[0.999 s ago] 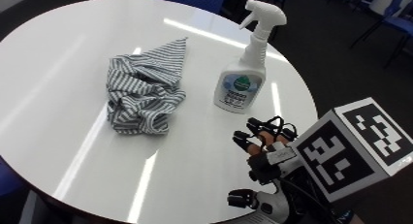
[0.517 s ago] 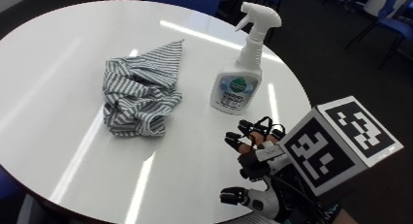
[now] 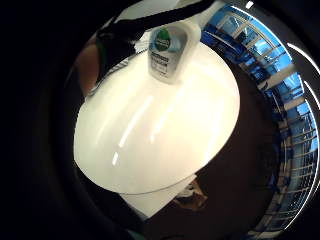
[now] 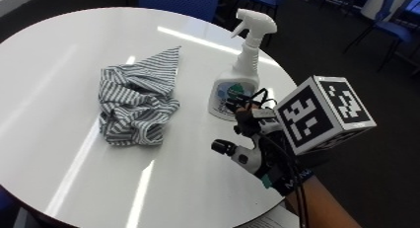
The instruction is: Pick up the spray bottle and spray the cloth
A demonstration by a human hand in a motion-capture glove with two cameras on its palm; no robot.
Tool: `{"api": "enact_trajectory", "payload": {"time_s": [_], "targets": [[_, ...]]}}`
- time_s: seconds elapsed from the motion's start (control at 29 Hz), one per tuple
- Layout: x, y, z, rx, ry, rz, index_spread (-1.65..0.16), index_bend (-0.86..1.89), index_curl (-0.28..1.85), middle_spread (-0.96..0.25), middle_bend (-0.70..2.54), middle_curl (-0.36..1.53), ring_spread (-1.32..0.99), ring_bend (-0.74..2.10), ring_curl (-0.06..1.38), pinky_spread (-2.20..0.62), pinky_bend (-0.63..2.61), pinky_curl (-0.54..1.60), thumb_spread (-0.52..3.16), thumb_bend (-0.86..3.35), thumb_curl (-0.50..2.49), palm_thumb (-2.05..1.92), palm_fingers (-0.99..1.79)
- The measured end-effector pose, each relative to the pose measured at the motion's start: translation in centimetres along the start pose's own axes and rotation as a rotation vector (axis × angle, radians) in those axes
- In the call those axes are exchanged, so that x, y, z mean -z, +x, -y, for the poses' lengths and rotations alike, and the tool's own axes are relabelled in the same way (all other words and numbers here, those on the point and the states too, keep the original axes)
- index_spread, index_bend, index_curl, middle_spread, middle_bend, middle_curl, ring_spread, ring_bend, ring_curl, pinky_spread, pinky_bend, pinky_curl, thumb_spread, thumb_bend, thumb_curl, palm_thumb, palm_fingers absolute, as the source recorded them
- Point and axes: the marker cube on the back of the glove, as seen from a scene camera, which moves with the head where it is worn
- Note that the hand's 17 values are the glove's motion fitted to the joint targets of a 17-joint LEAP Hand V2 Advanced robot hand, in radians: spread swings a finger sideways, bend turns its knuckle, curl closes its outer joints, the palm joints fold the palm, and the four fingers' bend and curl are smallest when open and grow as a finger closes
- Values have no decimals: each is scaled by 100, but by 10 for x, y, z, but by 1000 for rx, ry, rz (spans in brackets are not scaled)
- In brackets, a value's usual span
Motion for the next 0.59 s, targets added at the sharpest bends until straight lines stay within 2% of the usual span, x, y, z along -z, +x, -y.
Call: {"api": "enact_trajectory", "payload": {"time_s": [0.17,0.41,0.59], "targets": [[2,16,31,-113,139,111,-40,13,26,-1,20,26,-1,37,25,23,29,28,115,5,23,45,57],[5,49,74,-333,384,451,-38,8,22,-6,25,30,-6,46,29,16,33,30,117,11,29,63,76],[-10,67,97,-473,413,639,-37,8,22,-8,29,34,-7,48,32,12,34,32,115,12,32,71,78]]}}
